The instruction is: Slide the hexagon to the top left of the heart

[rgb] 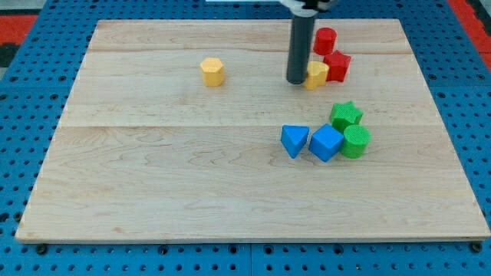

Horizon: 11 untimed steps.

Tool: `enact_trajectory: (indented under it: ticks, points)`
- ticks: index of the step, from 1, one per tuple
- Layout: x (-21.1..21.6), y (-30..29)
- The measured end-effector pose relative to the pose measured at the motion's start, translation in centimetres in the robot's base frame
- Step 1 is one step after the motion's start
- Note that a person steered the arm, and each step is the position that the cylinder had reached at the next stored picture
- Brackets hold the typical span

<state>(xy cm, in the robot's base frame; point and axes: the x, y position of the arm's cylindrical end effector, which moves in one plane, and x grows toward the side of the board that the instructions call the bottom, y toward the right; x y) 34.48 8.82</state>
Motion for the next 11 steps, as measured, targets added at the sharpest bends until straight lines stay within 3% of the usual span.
enact_trajectory:
  ticks: [3, 4, 5, 7, 8, 9, 11]
  points:
    - [3.1, -1.8]
    - [3.1, -10.5]
    - [1.8, -15.8]
    - [-2.1, -15.4]
    - [-3.3, -20.3]
    - [-5.0, -18.0]
    - [-5.1, -4.7]
